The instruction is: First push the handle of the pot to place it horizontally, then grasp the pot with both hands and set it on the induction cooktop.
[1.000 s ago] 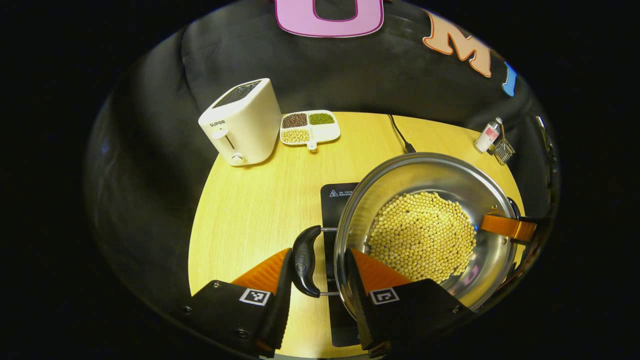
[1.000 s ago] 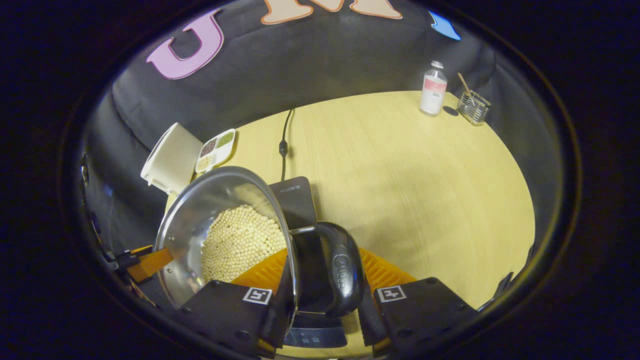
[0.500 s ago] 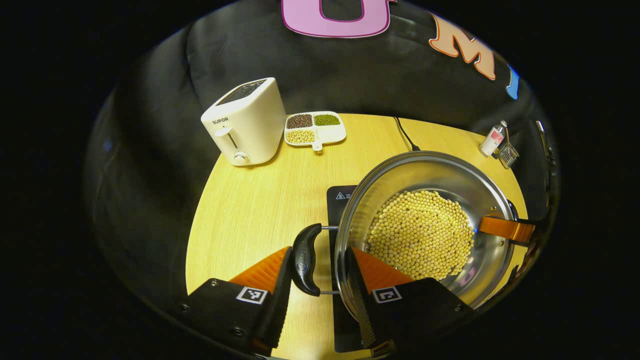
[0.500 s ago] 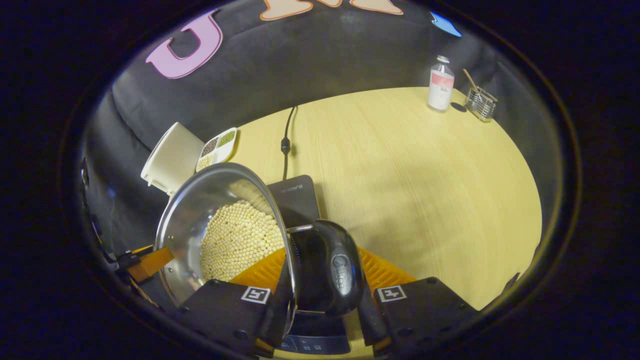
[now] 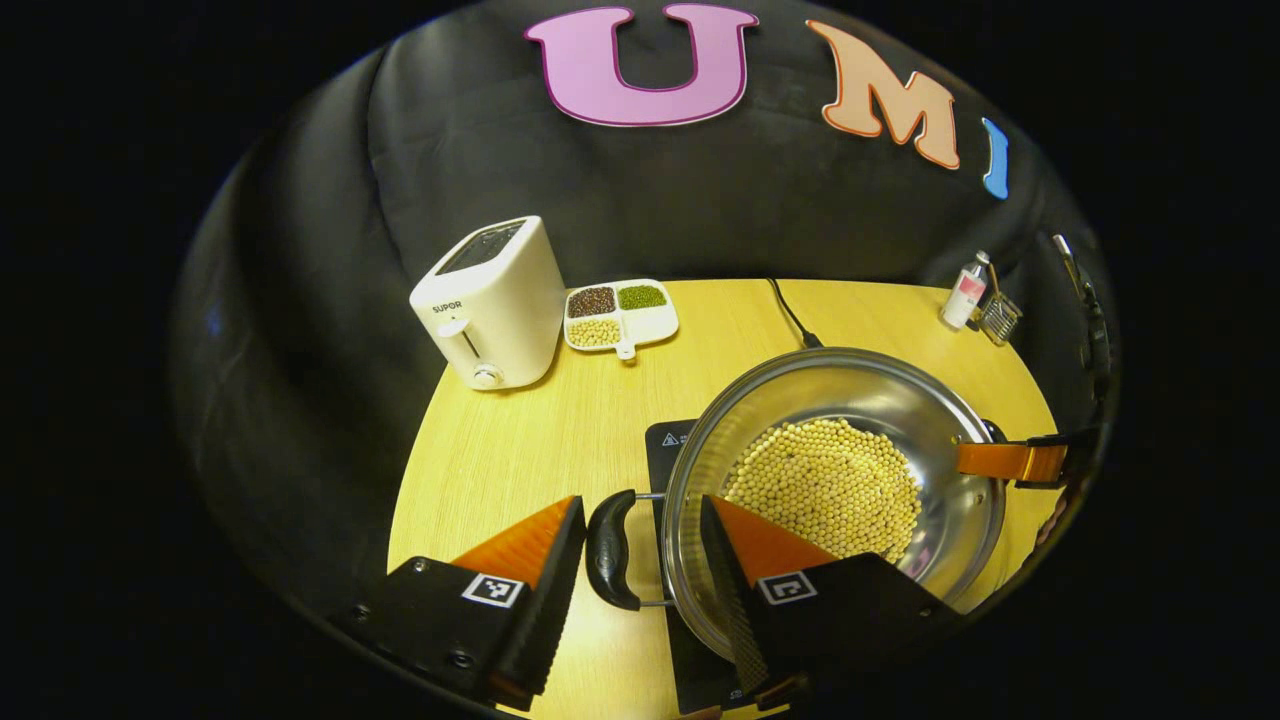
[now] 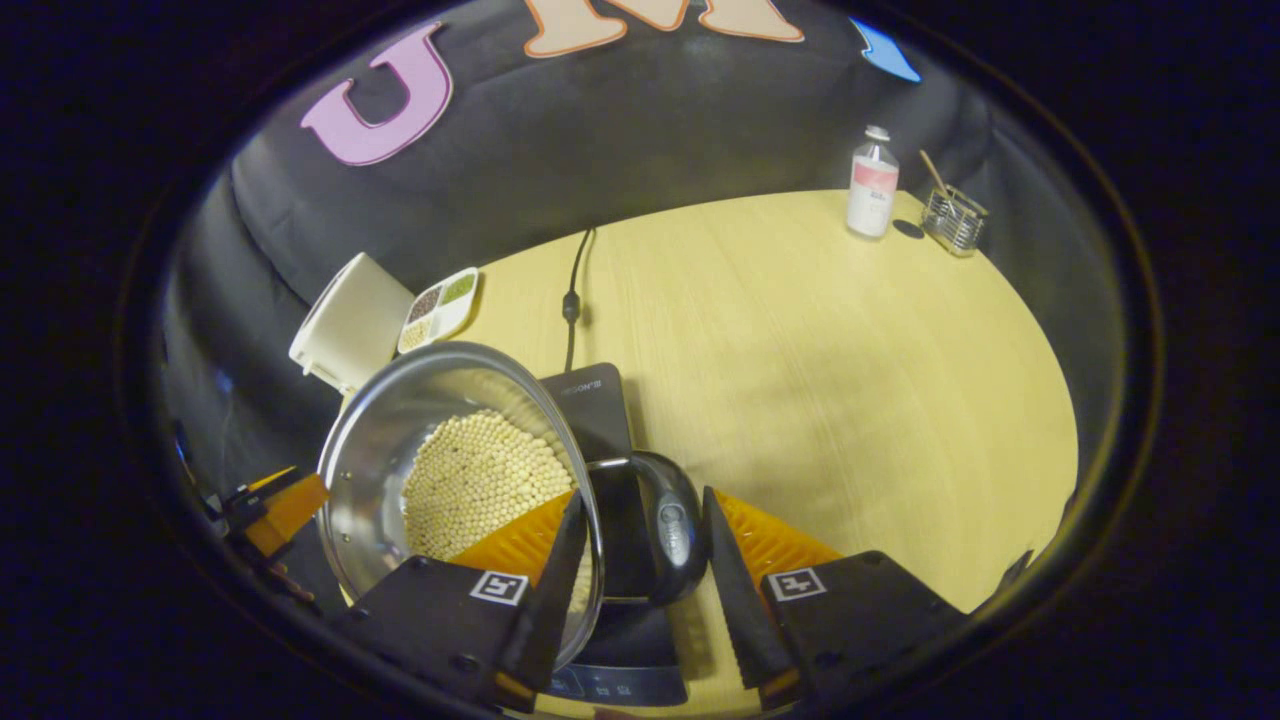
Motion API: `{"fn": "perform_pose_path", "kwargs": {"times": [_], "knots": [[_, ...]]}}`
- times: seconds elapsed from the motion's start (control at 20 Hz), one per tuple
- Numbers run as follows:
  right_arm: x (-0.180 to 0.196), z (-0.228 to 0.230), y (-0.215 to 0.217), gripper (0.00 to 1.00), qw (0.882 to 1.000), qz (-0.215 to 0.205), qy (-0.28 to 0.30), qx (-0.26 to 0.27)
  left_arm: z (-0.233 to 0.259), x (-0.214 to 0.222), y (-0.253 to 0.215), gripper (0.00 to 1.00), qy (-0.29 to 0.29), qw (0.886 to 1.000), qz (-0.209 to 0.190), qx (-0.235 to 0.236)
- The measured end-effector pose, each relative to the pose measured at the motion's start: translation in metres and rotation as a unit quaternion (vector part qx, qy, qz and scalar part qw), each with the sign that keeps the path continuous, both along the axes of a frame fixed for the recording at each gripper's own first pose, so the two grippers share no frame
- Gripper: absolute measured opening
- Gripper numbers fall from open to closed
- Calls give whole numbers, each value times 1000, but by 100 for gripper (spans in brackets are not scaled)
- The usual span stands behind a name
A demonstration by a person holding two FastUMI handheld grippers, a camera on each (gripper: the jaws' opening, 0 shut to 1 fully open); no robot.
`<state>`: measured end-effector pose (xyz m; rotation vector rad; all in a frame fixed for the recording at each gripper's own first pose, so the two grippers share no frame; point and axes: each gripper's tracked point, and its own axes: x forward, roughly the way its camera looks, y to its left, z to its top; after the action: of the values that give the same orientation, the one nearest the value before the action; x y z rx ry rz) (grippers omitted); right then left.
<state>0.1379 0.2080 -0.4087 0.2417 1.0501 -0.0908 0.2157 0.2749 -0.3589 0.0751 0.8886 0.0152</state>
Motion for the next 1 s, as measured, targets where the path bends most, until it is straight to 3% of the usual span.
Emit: {"fn": "perform_pose_path", "kwargs": {"times": [0.45, 0.9, 0.95, 1.0], "knots": [[-14, 54, -37, 63, 998, -16, -59, -28, 39, -21, -25, 71, -47, 998, 3, -46], [-54, 118, -86, 64, 991, 21, -128, -17, 111, -70, -84, 72, -108, 991, 42, -67], [-58, 134, -96, 71, 989, 20, -148, -11, 123, -77, -96, 72, -122, 989, 46, -73], [-61, 149, -107, 63, 985, 21, -169, -12, 137, -82, -111, 72, -138, 986, 46, -79]]}}
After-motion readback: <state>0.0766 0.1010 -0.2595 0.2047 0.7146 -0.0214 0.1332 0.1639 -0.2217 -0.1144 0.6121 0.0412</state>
